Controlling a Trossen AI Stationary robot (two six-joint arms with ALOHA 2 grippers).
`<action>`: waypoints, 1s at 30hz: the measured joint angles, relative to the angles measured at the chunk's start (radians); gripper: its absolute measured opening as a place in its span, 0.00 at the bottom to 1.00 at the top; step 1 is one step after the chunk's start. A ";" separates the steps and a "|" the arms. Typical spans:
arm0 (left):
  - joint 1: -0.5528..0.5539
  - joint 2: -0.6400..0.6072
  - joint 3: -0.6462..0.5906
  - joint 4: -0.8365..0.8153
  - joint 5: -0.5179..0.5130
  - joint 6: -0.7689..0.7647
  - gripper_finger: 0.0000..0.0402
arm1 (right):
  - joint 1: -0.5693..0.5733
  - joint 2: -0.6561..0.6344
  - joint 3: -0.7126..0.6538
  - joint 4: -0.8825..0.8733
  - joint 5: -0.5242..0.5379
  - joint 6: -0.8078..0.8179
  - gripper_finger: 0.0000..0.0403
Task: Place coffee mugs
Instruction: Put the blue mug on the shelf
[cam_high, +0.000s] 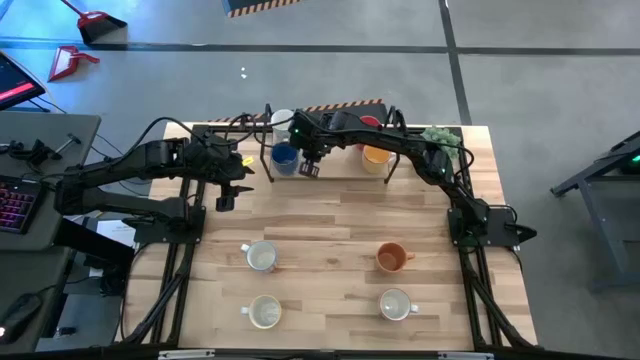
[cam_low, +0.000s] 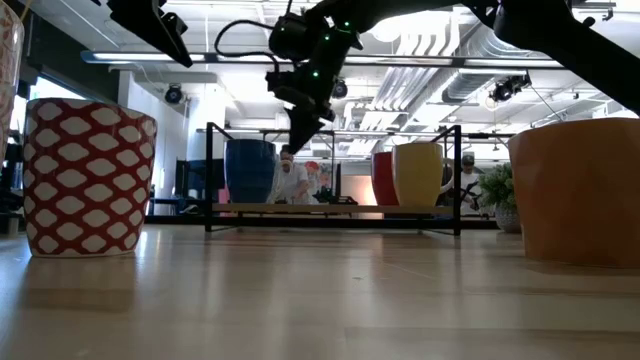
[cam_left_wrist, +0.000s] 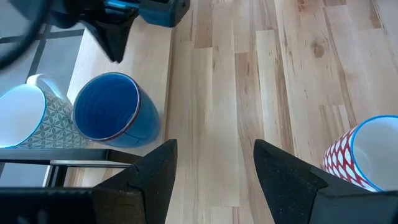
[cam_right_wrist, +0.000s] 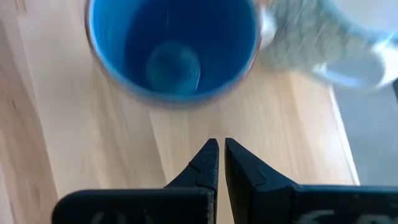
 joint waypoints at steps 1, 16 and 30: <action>0.000 0.000 0.000 0.000 0.000 0.000 0.50 | 0.002 0.000 0.000 -0.012 -0.004 0.000 0.01; 0.000 0.000 0.000 0.001 0.000 0.010 0.50 | 0.040 0.000 0.000 0.058 -0.045 0.010 0.01; 0.000 0.000 0.000 -0.012 0.000 0.002 0.50 | 0.039 0.000 0.000 0.116 -0.044 0.018 0.01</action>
